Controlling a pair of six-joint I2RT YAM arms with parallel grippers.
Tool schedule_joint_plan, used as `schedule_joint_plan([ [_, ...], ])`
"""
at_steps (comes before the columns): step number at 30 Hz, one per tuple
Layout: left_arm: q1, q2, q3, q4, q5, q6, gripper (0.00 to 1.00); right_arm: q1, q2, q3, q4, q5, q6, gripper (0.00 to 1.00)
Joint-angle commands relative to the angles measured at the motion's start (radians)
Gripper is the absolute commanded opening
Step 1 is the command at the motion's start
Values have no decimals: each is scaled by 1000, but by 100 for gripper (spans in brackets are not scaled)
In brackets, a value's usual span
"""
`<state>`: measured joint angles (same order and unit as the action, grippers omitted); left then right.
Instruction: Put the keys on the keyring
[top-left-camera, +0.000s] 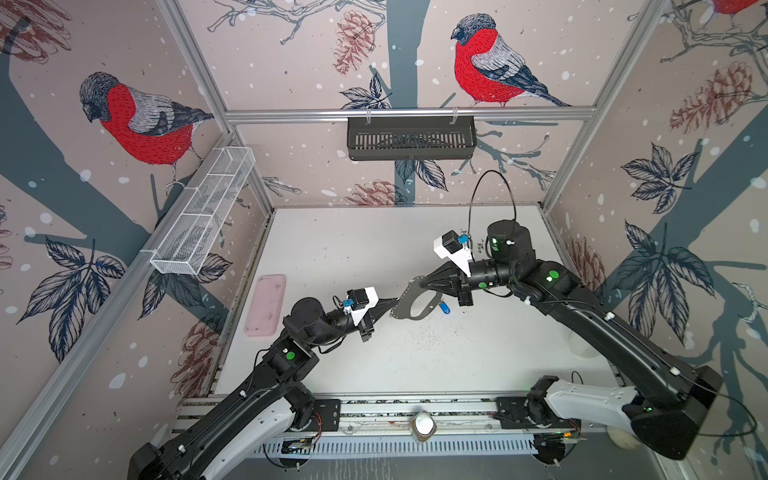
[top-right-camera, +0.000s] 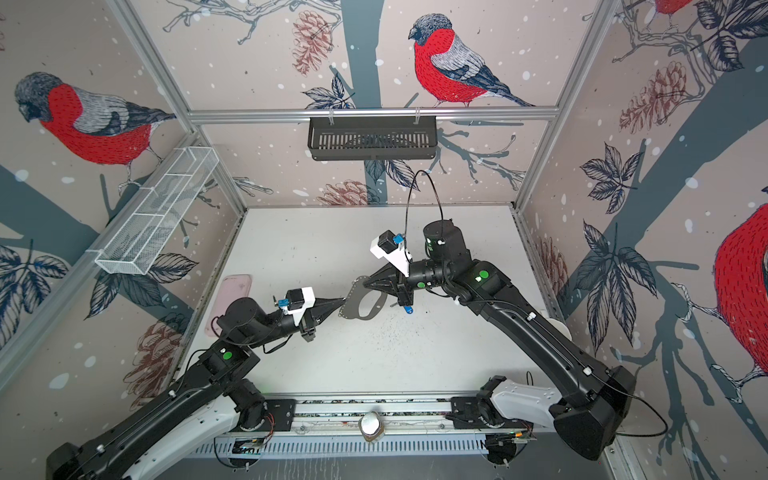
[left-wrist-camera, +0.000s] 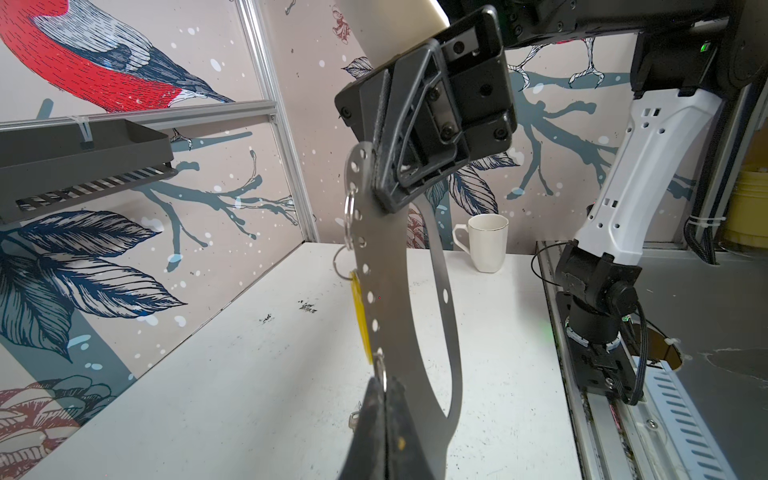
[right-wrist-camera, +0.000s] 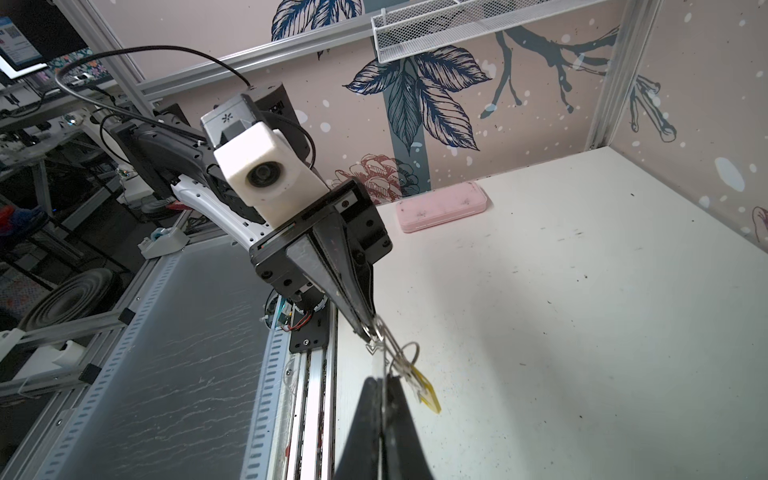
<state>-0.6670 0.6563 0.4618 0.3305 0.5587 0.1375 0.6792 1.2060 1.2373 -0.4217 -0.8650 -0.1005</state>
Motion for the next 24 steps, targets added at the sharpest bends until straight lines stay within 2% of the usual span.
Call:
schedule_joint_plan([
  [1,-2,-8,6,78,85,1,0,-9,21,6,-9,86,5,0],
  [24,-2,-27,1,143,143,-13,0,-65,117,14,6,14,52,3],
])
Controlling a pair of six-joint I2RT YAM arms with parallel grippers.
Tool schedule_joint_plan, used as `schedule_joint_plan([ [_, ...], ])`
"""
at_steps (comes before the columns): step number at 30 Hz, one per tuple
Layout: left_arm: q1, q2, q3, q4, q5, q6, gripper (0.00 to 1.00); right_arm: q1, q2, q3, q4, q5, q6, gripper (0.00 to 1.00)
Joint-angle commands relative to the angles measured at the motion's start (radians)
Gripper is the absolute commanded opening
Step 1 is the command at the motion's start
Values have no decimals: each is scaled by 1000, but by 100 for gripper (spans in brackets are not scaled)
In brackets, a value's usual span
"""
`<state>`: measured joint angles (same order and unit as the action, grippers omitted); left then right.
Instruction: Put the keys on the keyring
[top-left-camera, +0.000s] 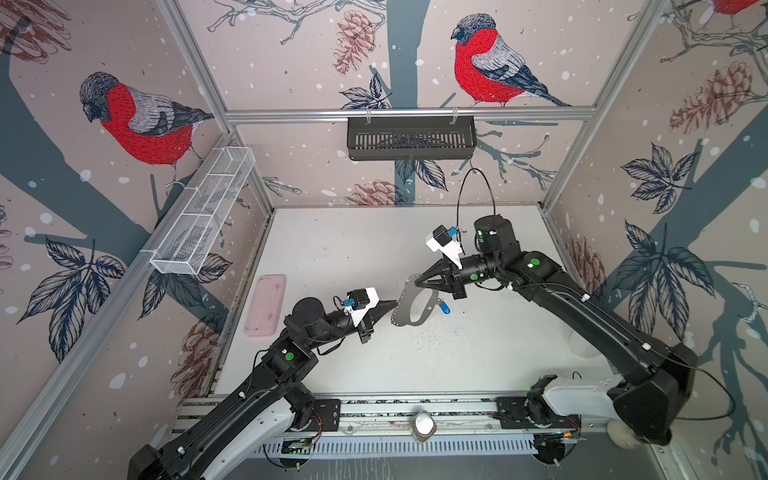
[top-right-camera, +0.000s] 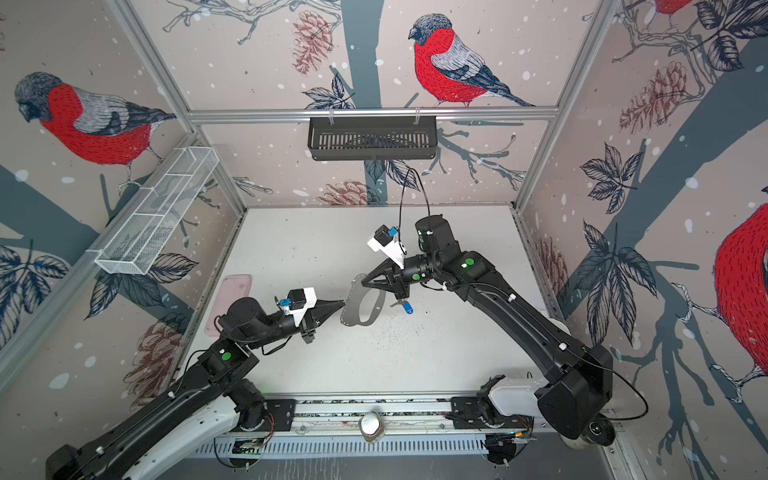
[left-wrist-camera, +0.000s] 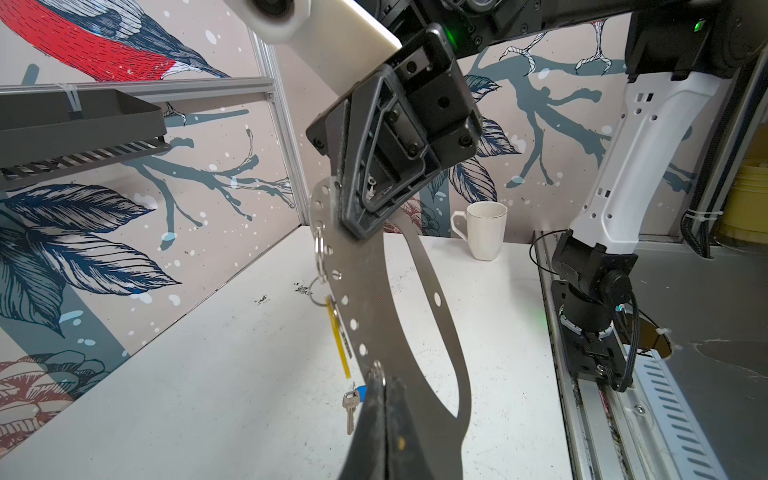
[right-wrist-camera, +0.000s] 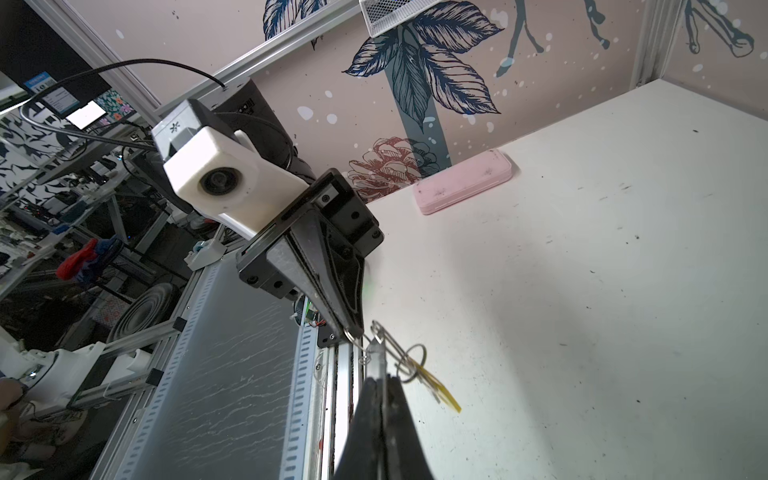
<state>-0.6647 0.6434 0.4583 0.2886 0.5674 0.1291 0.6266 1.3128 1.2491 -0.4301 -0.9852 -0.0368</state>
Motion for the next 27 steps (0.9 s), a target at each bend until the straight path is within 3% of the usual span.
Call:
schedule_joint_plan([
  [1,-4,-14,6,185,134,-5,0,-13,12,1,18,131,-12,5],
  [8,-4,-8,-9,244,123,-33,0,-16,13,-19,37,138,-6,25],
  [20,-4,-2,-33,311,70,-94,0,-16,-23,-73,98,163,7,41],
  [27,-4,-8,-92,426,-48,-176,0,22,-163,-224,279,313,76,47],
])
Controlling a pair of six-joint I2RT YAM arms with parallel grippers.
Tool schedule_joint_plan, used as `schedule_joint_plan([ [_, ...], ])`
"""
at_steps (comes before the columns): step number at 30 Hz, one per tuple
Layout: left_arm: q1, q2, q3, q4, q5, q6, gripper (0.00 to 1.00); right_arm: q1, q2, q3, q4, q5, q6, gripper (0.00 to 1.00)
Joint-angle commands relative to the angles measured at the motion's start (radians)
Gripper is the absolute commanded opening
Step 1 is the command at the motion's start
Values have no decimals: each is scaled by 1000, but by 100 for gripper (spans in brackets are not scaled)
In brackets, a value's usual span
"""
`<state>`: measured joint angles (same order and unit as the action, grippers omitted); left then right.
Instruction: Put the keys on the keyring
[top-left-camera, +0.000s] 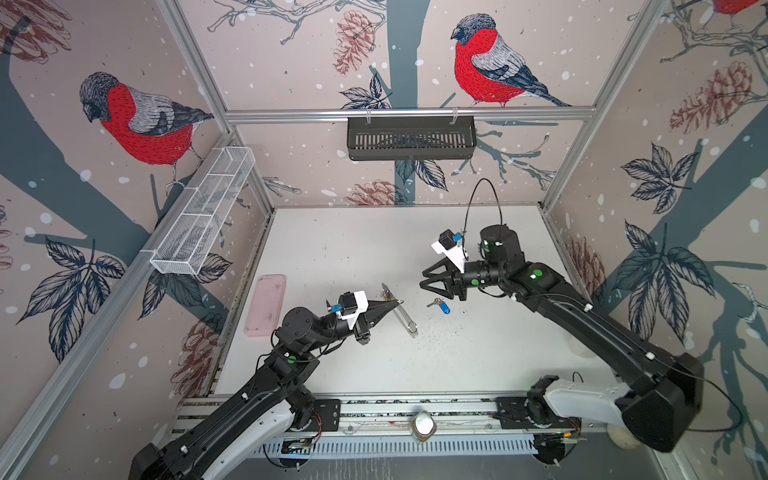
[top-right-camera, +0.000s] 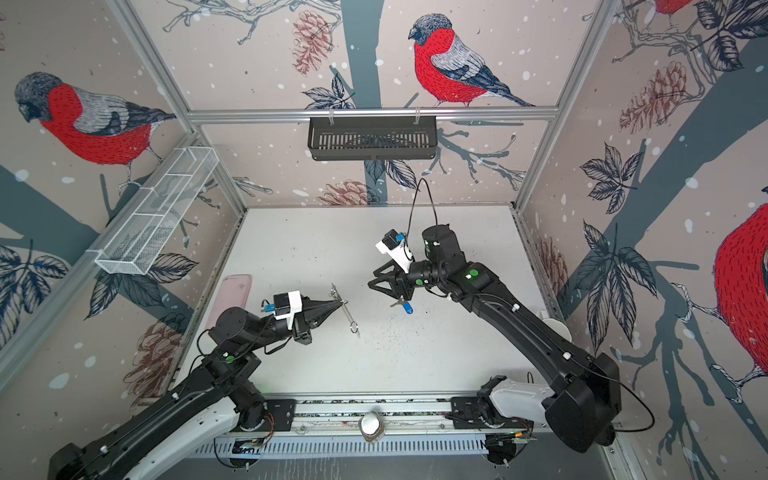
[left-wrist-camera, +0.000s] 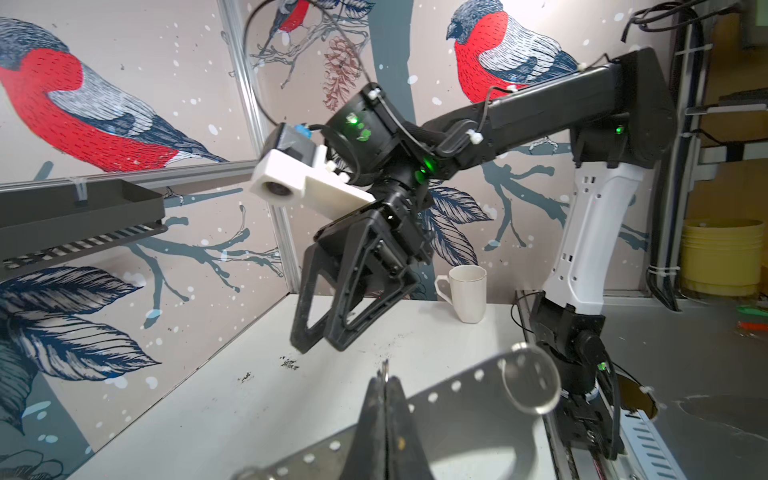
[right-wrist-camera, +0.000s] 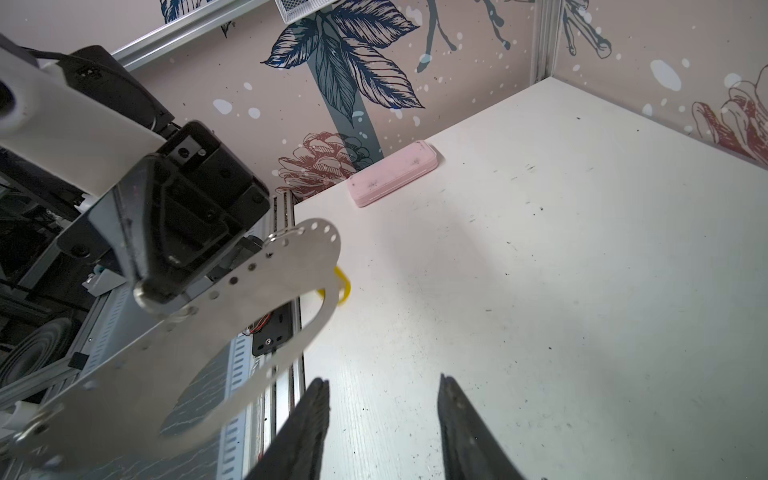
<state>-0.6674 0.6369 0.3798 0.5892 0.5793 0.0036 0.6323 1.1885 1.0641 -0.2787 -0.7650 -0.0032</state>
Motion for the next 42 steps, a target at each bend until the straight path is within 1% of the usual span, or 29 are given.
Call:
schedule_joint_plan([
  [1,-1,-3,-20,141,-69,-61,0,26,-57,-59,152,121,52,47],
  [3,-1,-5,-37,169,-85,-81,0,53,-102,-103,203,166,63,48],
  [7,-1,-1,-55,205,-126,-104,0,114,-164,-152,251,254,56,48],
  [9,-3,9,-59,217,-176,-116,0,143,-194,-180,281,318,63,48],
  [13,-4,23,-56,220,-264,-137,0,179,-226,-211,327,405,73,48],
  [14,-7,27,-59,222,-262,-143,0,188,-228,-212,329,427,70,47],
  [16,-9,27,-72,246,-223,-143,0,194,-226,-210,331,452,63,45],
  [19,-13,26,-85,266,-161,-134,0,197,-209,-202,325,431,35,39],
  [20,-14,25,-84,264,-130,-128,0,197,-202,-198,319,402,21,37],
  [22,-13,24,-77,253,-75,-119,0,200,-188,-191,309,335,-6,36],
  [25,-13,25,-55,218,-35,-108,0,212,-182,-190,316,280,-24,36],
  [28,-14,26,-50,218,-7,-110,0,241,-193,-199,330,268,-27,36],
  [34,-13,44,-41,217,71,-113,0,305,-211,-205,311,236,-85,29],
  [40,-14,48,-36,223,97,-125,0,319,-216,-202,283,199,-143,28],
  [42,-13,47,-34,224,104,-123,0,318,-214,-201,279,209,-153,28],
])
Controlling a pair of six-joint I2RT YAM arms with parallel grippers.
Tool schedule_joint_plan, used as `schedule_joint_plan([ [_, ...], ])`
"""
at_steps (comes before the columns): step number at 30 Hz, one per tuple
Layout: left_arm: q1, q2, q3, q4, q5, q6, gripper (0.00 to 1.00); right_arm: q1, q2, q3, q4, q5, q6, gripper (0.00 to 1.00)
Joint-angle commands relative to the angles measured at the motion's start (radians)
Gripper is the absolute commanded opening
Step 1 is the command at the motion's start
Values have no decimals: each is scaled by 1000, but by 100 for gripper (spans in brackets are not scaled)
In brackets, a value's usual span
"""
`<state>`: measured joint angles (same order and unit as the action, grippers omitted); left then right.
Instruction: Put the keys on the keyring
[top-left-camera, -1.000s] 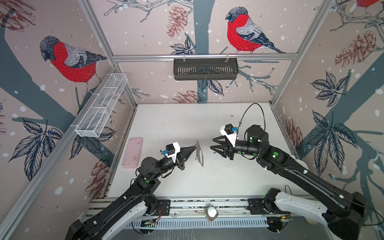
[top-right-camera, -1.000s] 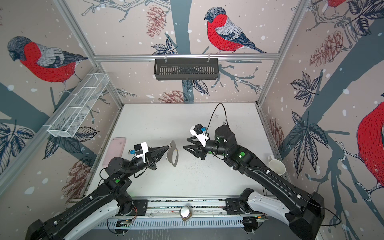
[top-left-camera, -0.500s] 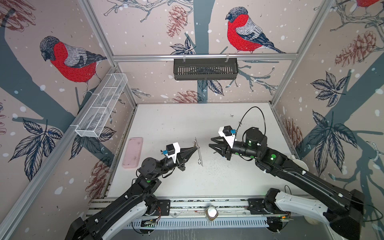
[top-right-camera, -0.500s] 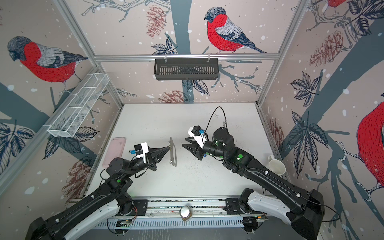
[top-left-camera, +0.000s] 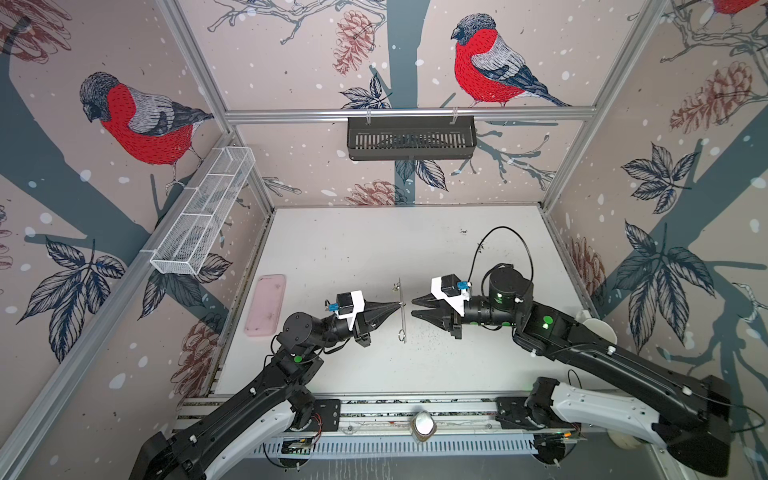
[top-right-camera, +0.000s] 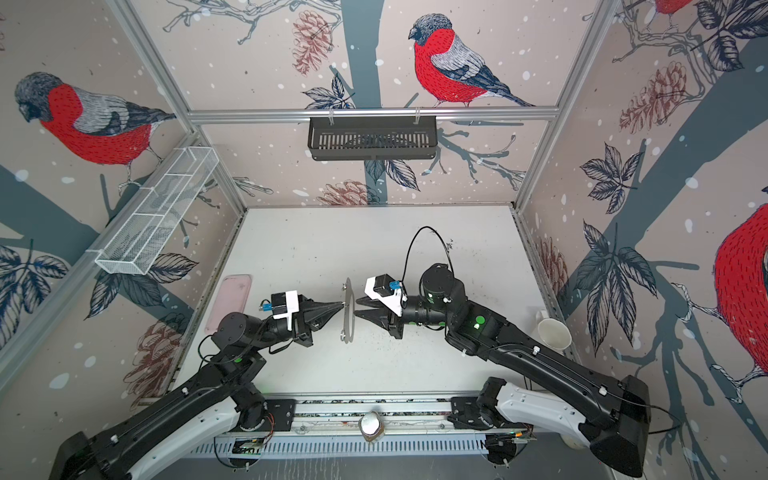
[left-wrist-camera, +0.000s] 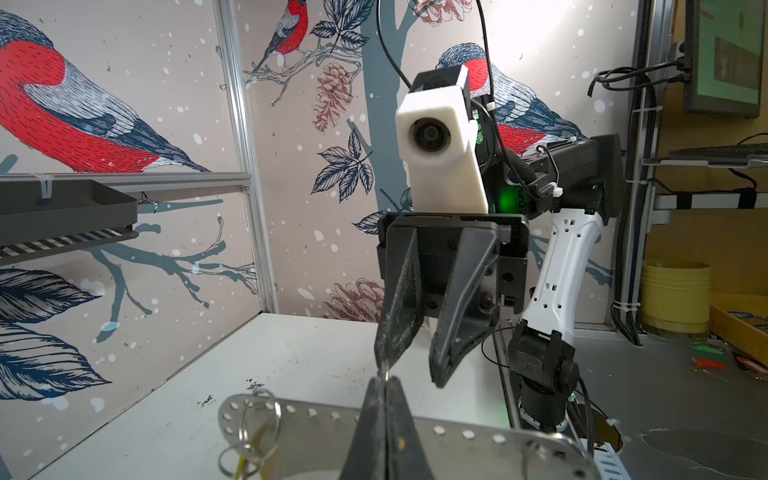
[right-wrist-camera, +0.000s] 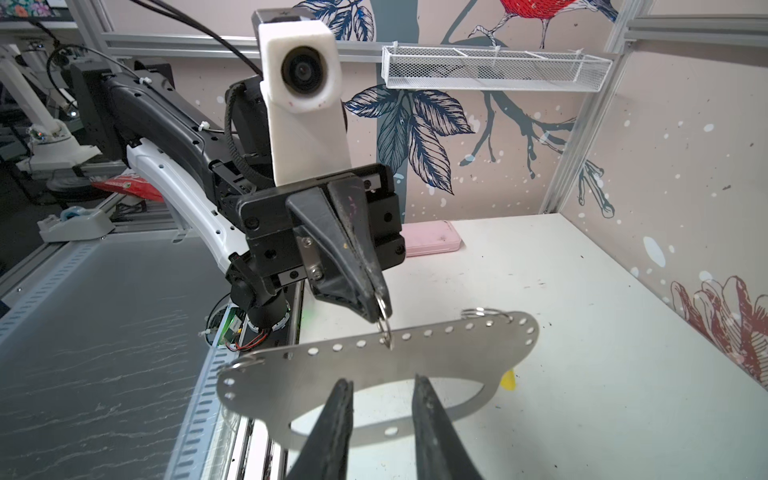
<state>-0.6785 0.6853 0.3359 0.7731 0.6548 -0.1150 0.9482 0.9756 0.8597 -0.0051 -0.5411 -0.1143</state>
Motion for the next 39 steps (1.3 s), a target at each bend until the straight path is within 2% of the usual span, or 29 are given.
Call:
schedule_joint_plan([
  [1,-2,1,13,37,32,-6,0,3,-2,4,5,-11,-49,28],
  [19,-2,40,44,27,108,-12,0,3,22,25,22,-35,-68,26],
  [30,-3,41,40,28,110,-10,0,3,57,52,20,-4,-40,14],
  [37,-2,38,30,37,94,-8,0,4,70,60,64,84,49,1],
  [39,-3,34,22,50,79,-11,0,7,74,57,78,110,77,0],
])
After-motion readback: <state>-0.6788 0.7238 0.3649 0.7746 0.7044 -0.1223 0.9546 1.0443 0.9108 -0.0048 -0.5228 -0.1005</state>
